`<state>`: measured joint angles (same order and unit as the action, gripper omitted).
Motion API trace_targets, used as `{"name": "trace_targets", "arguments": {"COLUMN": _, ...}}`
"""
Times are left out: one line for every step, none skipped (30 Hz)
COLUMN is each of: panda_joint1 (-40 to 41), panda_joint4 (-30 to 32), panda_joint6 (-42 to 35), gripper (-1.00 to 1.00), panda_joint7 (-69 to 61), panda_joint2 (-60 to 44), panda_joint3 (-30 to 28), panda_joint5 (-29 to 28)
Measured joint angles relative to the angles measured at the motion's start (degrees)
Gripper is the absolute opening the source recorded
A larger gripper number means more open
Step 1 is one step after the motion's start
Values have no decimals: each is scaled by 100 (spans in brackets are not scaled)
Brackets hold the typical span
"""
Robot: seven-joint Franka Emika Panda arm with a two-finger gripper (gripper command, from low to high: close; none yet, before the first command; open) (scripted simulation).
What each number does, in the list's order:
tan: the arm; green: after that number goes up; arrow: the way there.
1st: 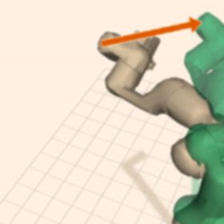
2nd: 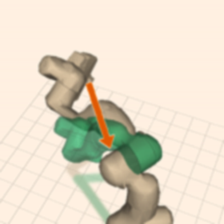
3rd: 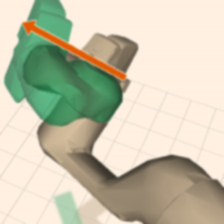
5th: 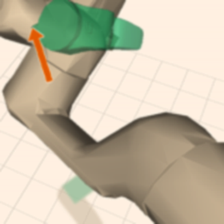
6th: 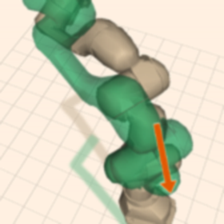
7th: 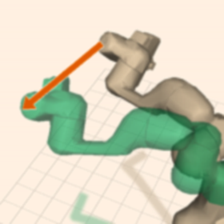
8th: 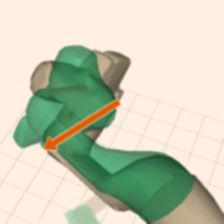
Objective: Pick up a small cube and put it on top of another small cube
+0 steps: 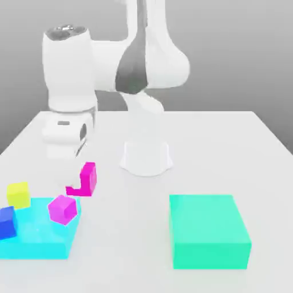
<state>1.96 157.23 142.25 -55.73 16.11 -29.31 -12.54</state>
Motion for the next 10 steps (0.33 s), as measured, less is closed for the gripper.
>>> {"name": "trace_targets", "arguments": {"panda_joint1": -13, "panda_joint4": 19, "panda_joint6": 108, "gripper": -100, "panda_joint7": -96, "panda_joint2": -107, "panda_joint3": -83, "panda_joint5": 76}}
{"name": "trace_targets", "arguments": {"panda_joint1": -51, "panda_joint4": 40, "panda_joint6": 244, "gripper": -100, "panda_joint7": -183, "panda_joint2": -238, "panda_joint3": -149, "panda_joint5": 168}}
{"name": "trace_targets", "arguments": {"panda_joint1": -109, "panda_joint4": 60, "panda_joint6": 394, "gripper": -100, "panda_joint7": -259, "panda_joint2": -381, "panda_joint3": -216, "panda_joint5": 258}}
{"name": "trace_targets", "arguments": {"panda_joint1": -147, "panda_joint4": 83, "panda_joint6": 558, "gripper": -100, "panda_joint7": -340, "panda_joint2": -533, "panda_joint3": -255, "panda_joint5": 361}}
{"name": "trace_targets", "arguments": {"panda_joint1": -180, "panda_joint4": 106, "panda_joint6": 729, "gripper": -100, "panda_joint7": -415, "panda_joint2": -687, "panda_joint3": -288, "panda_joint5": 458}}
{"name": "trace_targets", "arguments": {"panda_joint1": -205, "panda_joint4": 130, "panda_joint6": 905, "gripper": -100, "panda_joint7": -482, "panda_joint2": -843, "panda_joint3": -315, "panda_joint5": 543}}
{"name": "trace_targets", "arguments": {"panda_joint1": -217, "panda_joint4": 155, "panda_joint6": 1084, "gripper": -100, "panda_joint7": -538, "panda_joint2": -998, "panda_joint3": -332, "panda_joint5": 614}}
{"name": "trace_targets", "arguments": {"panda_joint1": -224, "panda_joint4": 169, "panda_joint6": 1190, "gripper": 100, "panda_joint7": -569, "panda_joint2": -1089, "panda_joint3": -344, "panda_joint5": 653}}
{"name": "trace_targets", "arguments": {"panda_joint1": -224, "panda_joint4": 169, "panda_joint6": 1190, "gripper": 100, "panda_joint7": -569, "panda_joint2": -1089, "panda_joint3": -344, "panda_joint5": 653}}
{"name": "trace_targets", "arguments": {"panda_joint1": -224, "panda_joint4": 169, "panda_joint6": 1190, "gripper": 100, "panda_joint7": -569, "panda_joint2": -1089, "panda_joint3": -344, "panda_joint5": 653}}
